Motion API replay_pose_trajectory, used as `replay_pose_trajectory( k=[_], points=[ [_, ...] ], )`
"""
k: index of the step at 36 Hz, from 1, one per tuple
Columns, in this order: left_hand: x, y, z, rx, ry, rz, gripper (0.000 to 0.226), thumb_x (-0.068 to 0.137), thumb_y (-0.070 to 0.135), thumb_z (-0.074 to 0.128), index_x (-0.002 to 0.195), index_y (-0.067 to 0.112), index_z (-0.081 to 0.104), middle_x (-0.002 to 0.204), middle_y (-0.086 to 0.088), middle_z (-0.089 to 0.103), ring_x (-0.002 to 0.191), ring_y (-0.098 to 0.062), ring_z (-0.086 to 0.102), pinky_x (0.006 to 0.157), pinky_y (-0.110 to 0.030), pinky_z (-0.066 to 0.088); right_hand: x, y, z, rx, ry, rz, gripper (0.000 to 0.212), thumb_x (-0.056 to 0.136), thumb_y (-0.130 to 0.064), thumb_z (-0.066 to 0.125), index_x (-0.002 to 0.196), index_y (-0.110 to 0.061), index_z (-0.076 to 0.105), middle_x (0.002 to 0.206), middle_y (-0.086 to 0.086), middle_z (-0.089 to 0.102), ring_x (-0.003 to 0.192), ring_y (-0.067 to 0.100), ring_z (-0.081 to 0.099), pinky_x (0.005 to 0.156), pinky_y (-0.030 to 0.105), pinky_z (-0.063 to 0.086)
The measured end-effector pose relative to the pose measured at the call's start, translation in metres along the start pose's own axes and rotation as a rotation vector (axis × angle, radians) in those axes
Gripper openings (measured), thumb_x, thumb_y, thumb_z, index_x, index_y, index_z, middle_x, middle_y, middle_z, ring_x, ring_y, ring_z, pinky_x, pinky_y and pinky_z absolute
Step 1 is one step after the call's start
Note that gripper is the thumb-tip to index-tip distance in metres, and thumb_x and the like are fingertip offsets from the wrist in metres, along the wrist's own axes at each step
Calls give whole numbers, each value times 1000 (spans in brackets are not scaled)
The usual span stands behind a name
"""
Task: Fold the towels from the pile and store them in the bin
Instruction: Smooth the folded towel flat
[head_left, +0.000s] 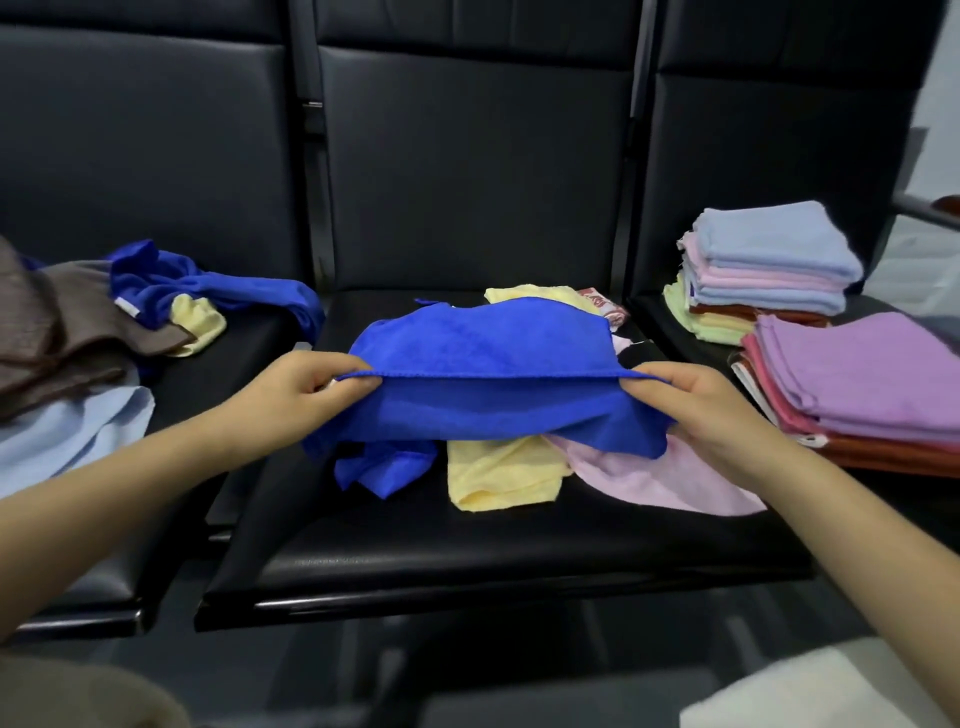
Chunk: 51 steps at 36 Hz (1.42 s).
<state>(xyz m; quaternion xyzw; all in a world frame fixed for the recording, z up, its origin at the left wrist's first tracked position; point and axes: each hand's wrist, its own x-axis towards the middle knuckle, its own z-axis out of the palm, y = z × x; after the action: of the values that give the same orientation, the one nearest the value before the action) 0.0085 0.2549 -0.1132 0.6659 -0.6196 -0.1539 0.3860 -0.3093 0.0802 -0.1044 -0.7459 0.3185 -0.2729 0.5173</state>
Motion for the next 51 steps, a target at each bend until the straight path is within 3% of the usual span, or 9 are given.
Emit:
replay_pose_trajectory(
  k=[11, 14, 17, 21, 26, 34, 39, 47, 51],
  points=[
    [-21, 8, 13, -253, -54, -168, 31, 100, 26, 50, 75, 12, 62, 69, 9, 57, 66, -4, 48, 61, -14, 41, -13, 9, 11, -84, -153, 184, 50, 89, -37, 67, 93, 13, 62, 92, 26, 66, 80, 19, 56, 78, 31, 41],
    [-26, 8, 17, -260, -212, -253, 34, 97, 29, 50, 66, 23, 62, 68, 10, 55, 66, -3, 47, 64, -16, 41, -18, 6, 11, -255, -339, 280, 37, 95, -34, 61, 82, 0, 58, 77, 11, 51, 72, 18, 44, 65, 28, 34],
    [-30, 5, 17, -230, -295, -281, 34, 98, 27, 50, 66, 24, 61, 71, 9, 55, 70, -4, 49, 70, -19, 42, -17, 6, 8, -246, -399, 285, 47, 92, -38, 64, 90, 8, 59, 83, 7, 61, 77, 16, 52, 75, 29, 40],
    [-21, 1, 11, -234, -183, -301, 25, 99, 20, 50, 78, 13, 62, 75, 7, 59, 75, -4, 52, 77, -20, 42, -7, 0, -1, -255, -269, 210, 22, 97, -27, 59, 104, -11, 72, 105, -5, 74, 100, 13, 68, 94, 29, 48],
    [7, -11, -5, -7, 15, -282, 15, 97, 23, 55, 92, 17, 68, 87, -18, 63, 78, -13, 54, 73, -27, 41, 18, -6, -8, -152, -5, 122, 13, 95, -18, 61, 101, -20, 73, 99, -5, 75, 93, 11, 70, 81, 25, 51],
    [63, -30, -3, 131, 281, -210, 12, 94, 20, 58, 83, 24, 62, 69, 9, 56, 69, -4, 52, 61, -15, 37, 74, 5, -4, -87, 287, 39, 14, 96, -18, 60, 102, -10, 70, 96, 6, 71, 86, 19, 65, 76, 33, 50],
    [98, -41, 3, 132, 395, -222, 7, 96, 23, 53, 97, 20, 60, 85, 10, 60, 82, -11, 55, 64, -20, 40, 109, 14, 1, -112, 461, -15, 24, 95, -18, 60, 71, -20, 60, 69, -4, 58, 65, 11, 50, 54, 21, 37],
    [114, -79, 15, 299, 237, -409, 42, 94, 29, 57, 132, 12, 50, 108, -9, 64, 105, -27, 59, 89, -36, 44, 130, 52, -4, -399, 381, 204, 17, 91, -32, 65, 97, -18, 60, 95, 1, 62, 93, 22, 59, 82, 34, 44],
    [102, -83, 19, 235, 239, -487, 44, 95, 30, 55, 134, 11, 51, 122, -13, 63, 115, -29, 56, 95, -35, 42, 120, 55, -10, -339, 426, 245, 37, 89, -40, 67, 76, -5, 62, 70, 7, 57, 65, 23, 52, 63, 32, 36]
  ],
)
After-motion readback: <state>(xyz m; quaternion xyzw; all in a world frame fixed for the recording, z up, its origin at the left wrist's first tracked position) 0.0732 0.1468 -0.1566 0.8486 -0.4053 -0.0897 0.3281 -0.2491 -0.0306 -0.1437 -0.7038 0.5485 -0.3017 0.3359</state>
